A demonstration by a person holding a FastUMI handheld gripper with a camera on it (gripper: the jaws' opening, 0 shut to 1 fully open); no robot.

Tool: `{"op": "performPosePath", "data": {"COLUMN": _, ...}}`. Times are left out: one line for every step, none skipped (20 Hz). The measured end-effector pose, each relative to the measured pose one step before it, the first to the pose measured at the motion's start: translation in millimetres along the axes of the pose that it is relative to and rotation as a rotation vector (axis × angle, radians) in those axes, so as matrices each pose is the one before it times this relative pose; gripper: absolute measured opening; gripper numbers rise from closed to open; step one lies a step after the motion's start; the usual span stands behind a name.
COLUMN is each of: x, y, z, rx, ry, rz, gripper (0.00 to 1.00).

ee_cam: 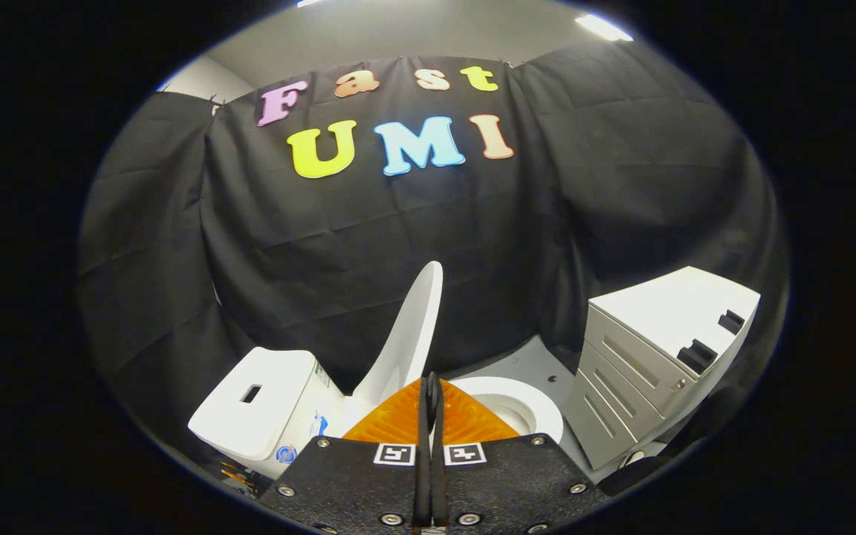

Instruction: Open the toilet lid.

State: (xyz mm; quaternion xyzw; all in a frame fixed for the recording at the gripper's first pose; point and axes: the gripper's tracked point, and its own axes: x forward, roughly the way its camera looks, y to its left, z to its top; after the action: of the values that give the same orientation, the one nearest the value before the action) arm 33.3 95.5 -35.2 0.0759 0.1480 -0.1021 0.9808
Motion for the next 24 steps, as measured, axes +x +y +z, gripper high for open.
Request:
{"op": "performPosePath", "data": {"x": -1.95, "y": 9.84, "z": 4.09, "rx": -0.01806, "ry": -0.00756, "rz": 0.00762, "gripper": 0.0}}
{"op": "performPosePath", "data": {"x": -1.69, "y": 10.0, "z": 4.03, "rx": -0.01615, "ry": -0.00932, "rz": 0.00863, "gripper": 0.0}}
{"op": "performPosePath", "data": {"x": -1.51, "y": 7.66, "z": 1.35, "rx": -0.00702, "ry": -0.00646, "rz": 0.00426, "gripper": 0.0}}
{"op": "performPosePath", "data": {"x": -1.38, "y": 8.61, "z": 3.39, "rx": 0.00426, "ry": -0.01264, "rz": 0.0068, "gripper": 0.0}}
{"op": "performPosePath", "data": {"x": -1.12, "y": 10.33, "z": 2.92, "rx": 0.00179, "ry": -0.00986, "rz": 0.01291, "gripper": 0.0}}
{"op": "performPosePath", "data": {"x": -0.48, "y": 9.96, "z": 3.6, "rx": 0.00022, "ry": -0.01209, "rz": 0.01172, "gripper": 0.0}}
{"op": "performPosePath", "data": {"x": 0.37, "y": 9.99, "z": 3.12, "rx": -0.00927, "ry": -0.01024, "rz": 0.0074, "gripper": 0.0}}
{"op": "performPosePath", "data": {"x": -0.08, "y": 9.8, "z": 1.81, "rx": -0.02825, "ry": -0.00426, "rz": 0.00704, "gripper": 0.0}}
{"op": "performPosePath", "data": {"x": -2.02, "y": 9.34, "z": 0.21, "rx": -0.02841, "ry": -0.00354, "rz": 0.00355, "gripper": 0.0}}
{"op": "performPosePath", "data": {"x": -0.91, "y": 10.95, "z": 2.26, "rx": -0.01594, "ry": -0.00571, "rz": 0.00708, "gripper": 0.0}}
{"op": "performPosePath", "data": {"x": -2.05, "y": 12.18, "z": 1.94, "rx": -0.00711, "ry": -0.00654, "rz": 0.01254, "gripper": 0.0}}
{"op": "performPosePath", "data": {"x": -0.69, "y": 12.28, "z": 3.29, "rx": -0.00237, "ry": -0.00389, "rz": 0.0131, "gripper": 0.0}}
{"op": "performPosePath", "data": {"x": -1.52, "y": 9.28, "z": 0.23, "rx": -0.00472, "ry": -0.00264, "rz": 0.00883, "gripper": 0.0}}
{"op": "performPosePath", "data": {"x": -0.4, "y": 9.9, "z": 0.27, "rx": -0.00973, "ry": -0.0004, "rz": 0.00694, "gripper": 0.0}}
{"op": "performPosePath", "data": {"x": 0.86, "y": 8.3, "z": 0.67, "rx": -0.00688, "ry": 0.00012, "rz": 0.00651, "gripper": 0.0}}
{"op": "performPosePath", "data": {"x": 0.33, "y": 9.02, "z": 0.84, "rx": 0.00034, "ry": -0.00182, "rz": 0.00788, "gripper": 0.0}}
{"op": "performPosePath", "data": {"x": 0.11, "y": 10.23, "z": 1.89, "rx": -0.00222, "ry": -0.00146, "rz": 0.01125, "gripper": 0.0}}
{"op": "performPosePath", "data": {"x": 0.78, "y": 9.59, "z": 0.35, "rx": -0.00254, "ry": -0.00113, "rz": 0.00978, "gripper": 0.0}}
{"op": "performPosePath", "data": {"x": 0.78, "y": 10.52, "z": 0.46, "rx": -0.00739, "ry": -0.0004, "rz": 0.01175, "gripper": 0.0}}
{"op": "performPosePath", "data": {"x": 0.86, "y": 10.01, "z": -0.25, "rx": -0.01089, "ry": -0.00008, "rz": 0.0122, "gripper": 0.0}}
{"op": "performPosePath", "data": {"x": 1.19, "y": 8.74, "z": -0.67, "rx": -0.00941, "ry": 0.00056, "rz": 0.01027, "gripper": 0.0}}
{"op": "performPosePath", "data": {"x": 0.7, "y": 9.09, "z": -0.15, "rx": -0.00887, "ry": 0.00081, "rz": 0.01199, "gripper": 0.0}}
{"op": "performPosePath", "data": {"x": 1.21, "y": 9.12, "z": -1.21, "rx": -0.00688, "ry": 0.00121, "rz": 0.01431, "gripper": 0.0}}
{"op": "performPosePath", "data": {"x": 1.78, "y": 9.81, "z": -0.82, "rx": -0.00504, "ry": 0.00151, "rz": 0.01557, "gripper": 0.0}}
